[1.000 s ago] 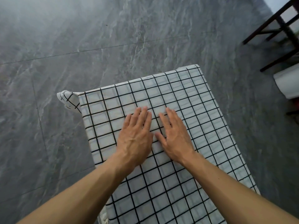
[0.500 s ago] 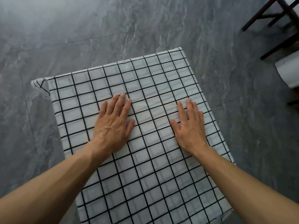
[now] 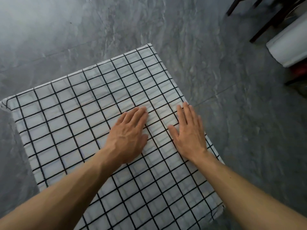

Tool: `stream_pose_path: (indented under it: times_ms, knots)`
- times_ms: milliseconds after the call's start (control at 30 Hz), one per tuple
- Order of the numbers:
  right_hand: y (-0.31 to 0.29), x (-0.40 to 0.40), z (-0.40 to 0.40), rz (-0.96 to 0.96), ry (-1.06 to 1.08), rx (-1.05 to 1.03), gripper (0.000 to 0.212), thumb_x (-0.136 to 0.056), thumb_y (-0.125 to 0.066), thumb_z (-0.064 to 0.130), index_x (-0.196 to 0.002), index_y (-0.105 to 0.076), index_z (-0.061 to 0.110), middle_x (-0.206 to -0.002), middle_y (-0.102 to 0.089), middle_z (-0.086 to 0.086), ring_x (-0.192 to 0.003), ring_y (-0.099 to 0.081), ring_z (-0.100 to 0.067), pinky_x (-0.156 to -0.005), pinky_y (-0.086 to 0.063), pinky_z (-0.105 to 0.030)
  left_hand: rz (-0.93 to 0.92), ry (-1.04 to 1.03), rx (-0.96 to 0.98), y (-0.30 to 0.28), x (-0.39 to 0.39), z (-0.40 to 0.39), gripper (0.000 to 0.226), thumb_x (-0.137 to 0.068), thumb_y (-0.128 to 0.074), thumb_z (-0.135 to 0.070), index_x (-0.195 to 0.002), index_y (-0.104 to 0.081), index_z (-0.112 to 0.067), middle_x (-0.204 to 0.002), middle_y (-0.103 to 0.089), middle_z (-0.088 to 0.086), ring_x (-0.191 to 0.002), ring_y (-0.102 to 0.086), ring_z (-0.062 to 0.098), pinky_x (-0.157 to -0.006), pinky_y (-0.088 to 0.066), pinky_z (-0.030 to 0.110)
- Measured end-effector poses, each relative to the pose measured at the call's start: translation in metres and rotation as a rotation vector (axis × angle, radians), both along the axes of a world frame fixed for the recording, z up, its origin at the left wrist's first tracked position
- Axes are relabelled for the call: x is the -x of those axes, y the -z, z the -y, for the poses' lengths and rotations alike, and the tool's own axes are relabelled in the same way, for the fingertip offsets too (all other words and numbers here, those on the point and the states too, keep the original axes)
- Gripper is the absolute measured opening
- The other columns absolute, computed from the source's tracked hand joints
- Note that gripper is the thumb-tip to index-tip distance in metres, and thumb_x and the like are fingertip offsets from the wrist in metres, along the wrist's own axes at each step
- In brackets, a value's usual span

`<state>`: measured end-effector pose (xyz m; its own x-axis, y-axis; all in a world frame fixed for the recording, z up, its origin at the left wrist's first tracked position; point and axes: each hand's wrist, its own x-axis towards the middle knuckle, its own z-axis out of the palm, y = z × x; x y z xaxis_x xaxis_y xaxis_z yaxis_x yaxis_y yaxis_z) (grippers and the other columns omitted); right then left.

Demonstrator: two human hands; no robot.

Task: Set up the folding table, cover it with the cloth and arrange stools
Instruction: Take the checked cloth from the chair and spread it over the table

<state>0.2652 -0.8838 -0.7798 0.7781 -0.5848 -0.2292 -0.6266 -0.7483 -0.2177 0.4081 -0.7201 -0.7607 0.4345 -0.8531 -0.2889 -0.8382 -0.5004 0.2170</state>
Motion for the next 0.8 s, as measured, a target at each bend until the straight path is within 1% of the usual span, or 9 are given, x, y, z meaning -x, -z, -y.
stream_pose_path:
  times_ms: [67, 133, 200, 267, 400, 467, 567, 667, 800]
  knots:
    - [-0.004, 0.006, 0.004, -0.007, 0.109, -0.058, 0.072, -0.100, -0.027, 0.056, -0.157, 0.000, 0.021, -0.164, 0.006, -0.009, -0.151, 0.004, -0.027, -0.122, -0.009, -0.047, -0.002, -0.027, 0.007, -0.006, 0.002, 0.007, 0.070, -0.098, -0.031, -0.048, -0.156, -0.001, -0.021, -0.163, 0.005, -0.003, -0.149, 0.006, 0.015, -0.121, 0.002, 0.035]
    - [-0.010, 0.010, 0.004, 0.029, 0.164, -0.105, 0.073, -0.100, -0.030, 0.054, -0.157, -0.002, 0.019, -0.164, 0.004, -0.012, -0.151, 0.002, -0.027, -0.122, -0.010, -0.047, 0.000, -0.057, 0.029, -0.010, 0.005, 0.013, 0.069, -0.096, -0.037, -0.047, -0.154, -0.012, -0.019, -0.162, -0.007, -0.001, -0.149, -0.005, 0.018, -0.120, -0.007, 0.036]
    - [-0.015, 0.013, 0.000, 0.088, 0.088, -0.104, 0.072, -0.100, -0.035, 0.051, -0.157, -0.006, 0.018, -0.164, 0.003, -0.009, -0.151, 0.005, -0.023, -0.123, -0.009, -0.045, 0.003, -0.081, 0.047, -0.013, 0.009, 0.017, 0.068, -0.094, -0.044, -0.047, -0.151, -0.021, -0.019, -0.160, -0.016, 0.001, -0.147, -0.011, 0.021, -0.119, -0.015, 0.038]
    - [-0.018, 0.015, -0.007, 0.105, -0.036, -0.093, 0.072, -0.099, -0.041, 0.050, -0.157, -0.010, 0.020, -0.165, 0.003, -0.007, -0.151, 0.008, -0.020, -0.123, -0.008, -0.041, 0.019, -0.098, 0.034, -0.014, 0.014, 0.016, 0.067, -0.092, -0.048, -0.048, -0.149, -0.024, -0.020, -0.159, -0.017, 0.003, -0.147, -0.012, 0.022, -0.119, -0.020, 0.041]
    - [-0.016, 0.017, -0.021, 0.023, -0.120, -0.109, 0.076, -0.097, -0.044, 0.054, -0.157, -0.010, 0.022, -0.165, 0.007, -0.006, -0.150, 0.016, -0.019, -0.123, -0.003, -0.042, 0.024, -0.159, 0.038, -0.015, 0.021, 0.004, 0.059, -0.090, -0.051, -0.046, -0.141, -0.034, -0.023, -0.155, -0.024, 0.003, -0.143, -0.020, 0.022, -0.113, -0.029, 0.041]
    - [-0.017, 0.018, -0.023, 0.028, -0.112, -0.115, 0.076, -0.097, -0.044, 0.053, -0.157, -0.011, 0.021, -0.165, 0.005, -0.006, -0.150, 0.016, -0.019, -0.123, -0.002, -0.043, 0.025, -0.159, 0.032, -0.014, 0.023, -0.002, 0.059, -0.091, -0.050, -0.046, -0.142, -0.033, -0.023, -0.155, -0.024, 0.003, -0.143, -0.020, 0.023, -0.113, -0.030, 0.042]
    - [-0.023, 0.014, -0.023, 0.054, -0.114, -0.123, 0.074, -0.097, -0.046, 0.052, -0.156, -0.015, 0.020, -0.165, 0.003, -0.005, -0.150, 0.012, -0.018, -0.122, 0.002, -0.038, 0.017, -0.201, 0.056, -0.015, 0.023, -0.006, 0.062, -0.092, -0.050, -0.046, -0.145, -0.032, -0.020, -0.156, -0.025, 0.004, -0.144, -0.021, 0.023, -0.115, -0.026, 0.041]
    - [-0.033, 0.006, -0.023, 0.093, -0.111, -0.126, 0.073, -0.097, -0.045, 0.050, -0.156, -0.017, 0.018, -0.165, 0.000, -0.005, -0.151, 0.007, -0.018, -0.123, -0.003, -0.040, -0.041, -0.302, 0.096, -0.020, 0.024, -0.010, 0.064, -0.093, -0.048, -0.047, -0.148, -0.029, -0.021, -0.156, -0.026, 0.002, -0.143, -0.022, 0.022, -0.116, -0.024, 0.038]
    - [-0.054, -0.006, -0.027, 0.120, -0.086, -0.150, 0.070, -0.098, -0.043, 0.050, -0.155, -0.019, 0.018, -0.165, -0.004, -0.004, -0.151, 0.004, -0.017, -0.123, -0.007, -0.040, -0.088, -0.392, 0.139, -0.034, 0.021, -0.018, 0.061, -0.092, -0.049, -0.049, -0.145, -0.035, -0.022, -0.154, -0.031, 0.002, -0.141, -0.026, 0.022, -0.115, -0.030, 0.040]
